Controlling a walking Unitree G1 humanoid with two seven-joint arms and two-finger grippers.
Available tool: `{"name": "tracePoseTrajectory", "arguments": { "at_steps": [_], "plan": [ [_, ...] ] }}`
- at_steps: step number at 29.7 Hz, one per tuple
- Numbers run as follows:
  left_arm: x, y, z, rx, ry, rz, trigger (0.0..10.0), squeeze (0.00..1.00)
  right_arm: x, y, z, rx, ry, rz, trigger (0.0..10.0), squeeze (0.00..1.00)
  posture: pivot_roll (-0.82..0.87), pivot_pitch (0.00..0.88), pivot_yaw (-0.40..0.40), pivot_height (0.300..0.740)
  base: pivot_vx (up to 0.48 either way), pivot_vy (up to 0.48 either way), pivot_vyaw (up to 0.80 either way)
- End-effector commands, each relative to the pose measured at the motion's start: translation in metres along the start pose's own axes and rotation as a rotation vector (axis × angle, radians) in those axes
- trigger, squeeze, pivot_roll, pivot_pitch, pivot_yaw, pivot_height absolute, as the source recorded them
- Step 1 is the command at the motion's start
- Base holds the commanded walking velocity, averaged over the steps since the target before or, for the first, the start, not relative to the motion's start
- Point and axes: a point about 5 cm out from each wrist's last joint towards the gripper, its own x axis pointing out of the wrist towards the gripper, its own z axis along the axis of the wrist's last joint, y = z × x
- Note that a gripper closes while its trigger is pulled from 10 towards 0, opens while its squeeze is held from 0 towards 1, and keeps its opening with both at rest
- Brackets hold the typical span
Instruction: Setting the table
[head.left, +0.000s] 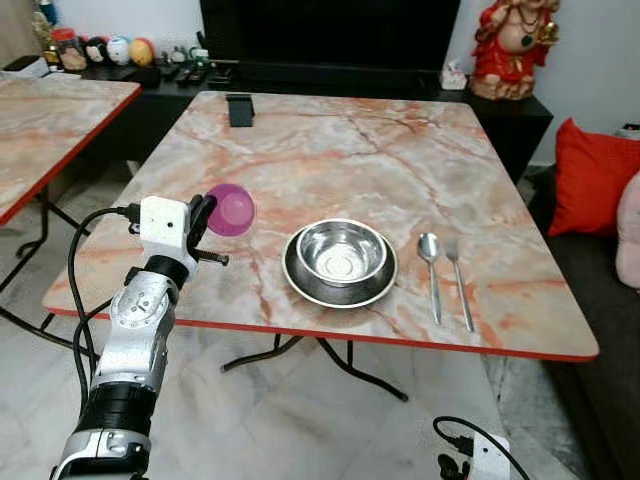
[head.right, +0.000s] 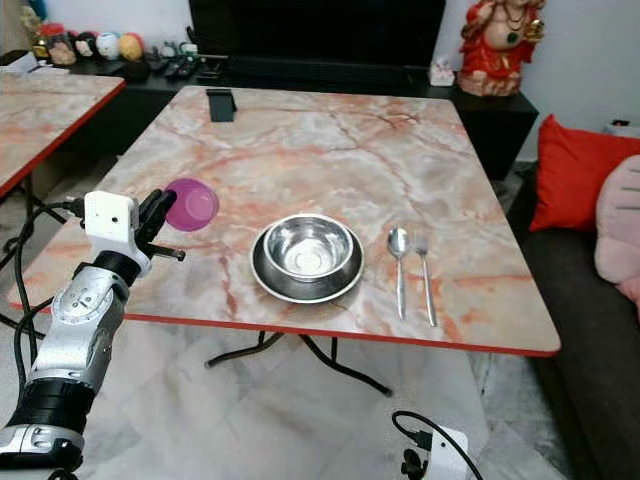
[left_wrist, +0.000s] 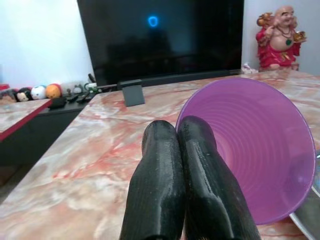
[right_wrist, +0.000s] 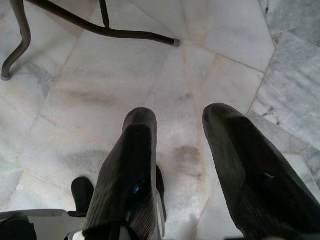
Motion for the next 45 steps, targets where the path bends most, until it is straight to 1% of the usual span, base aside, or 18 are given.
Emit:
{"name": "tracePoseTrajectory", "arguments": {
  "at_steps": [1, 5, 15, 26, 33, 35, 37, 38, 40, 43, 44, 45],
  "plan": [
    [0.005, -0.004, 0.006, -0.028, -0.019, -0.003, 10.0, 0.00, 0.000, -0.002, -0.002, 0.001, 0.011, -0.007, 10.0, 0.00, 0.06, 0.000, -0.045, 0.724, 0.000, 0.000, 0.00],
    [0.007, -0.006, 0.006, -0.032, -0.020, -0.004, 10.0, 0.00, -0.001, -0.003, -0.002, 0.000, 0.017, -0.011, 10.0, 0.00, 0.06, 0.000, -0.042, 0.724, 0.000, 0.000, 0.00],
    [0.011, -0.006, 0.010, -0.033, -0.028, 0.001, 10.0, 0.00, 0.000, -0.004, -0.001, 0.003, 0.017, -0.012, 10.0, 0.00, 0.06, 0.000, -0.049, 0.724, 0.260, 0.000, 0.00],
    [0.010, -0.005, 0.013, -0.037, -0.034, 0.012, 10.0, 0.00, -0.001, -0.006, -0.001, -0.003, 0.015, -0.008, 10.0, 0.00, 0.06, 0.000, -0.061, 0.724, 0.273, 0.000, 0.00],
    [0.012, -0.005, 0.017, -0.043, -0.038, 0.007, 10.0, 0.00, 0.000, -0.003, 0.001, -0.006, 0.012, 0.000, 10.0, 0.00, 0.06, 0.000, -0.067, 0.724, 0.000, 0.000, 0.00],
    [0.014, -0.005, 0.019, -0.050, -0.029, -0.002, 10.0, 0.00, 0.001, -0.002, 0.001, -0.006, 0.013, 0.004, 10.0, 0.00, 0.06, 0.000, -0.067, 0.724, 0.000, 0.000, 0.00],
    [0.017, -0.007, 0.024, -0.113, -0.031, -0.012, 10.0, 0.00, 0.001, -0.002, 0.002, -0.007, 0.012, 0.005, 10.0, 0.00, 0.06, 0.000, -0.073, 0.724, 0.000, 0.000, 0.00],
    [0.019, -0.008, 0.026, -0.125, -0.028, -0.019, 10.0, 0.00, 0.001, -0.002, 0.002, -0.007, 0.012, 0.006, 10.0, 0.00, 0.05, 0.000, -0.077, 0.724, 0.000, 0.000, 0.00],
    [0.023, -0.009, 0.029, -0.102, 0.013, -0.043, 10.0, 0.00, 0.000, -0.003, 0.001, -0.011, 0.013, 0.005, 10.0, 0.00, 0.05, 0.000, -0.084, 0.724, 0.000, 0.000, 0.00],
    [0.029, -0.013, 0.032, -0.128, 0.073, -0.078, 10.0, 0.00, 0.000, -0.005, 0.001, -0.016, 0.013, 0.004, 10.0, 0.00, 0.05, 0.000, -0.098, 0.724, 0.000, 0.000, 0.00],
    [0.030, -0.014, 0.032, -0.127, 0.082, -0.082, 10.0, 0.00, 0.000, -0.006, 0.001, -0.017, 0.013, 0.004, 10.0, 0.00, 0.05, 0.000, -0.098, 0.724, 0.000, 0.000, 0.00],
    [0.033, -0.015, 0.031, -0.129, 0.114, -0.085, 10.0, 0.00, 0.000, -0.007, 0.001, -0.020, 0.014, 0.003, 10.0, 0.00, 0.05, 0.000, -0.104, 0.724, 0.000, 0.000, 0.00]
  ]
}}
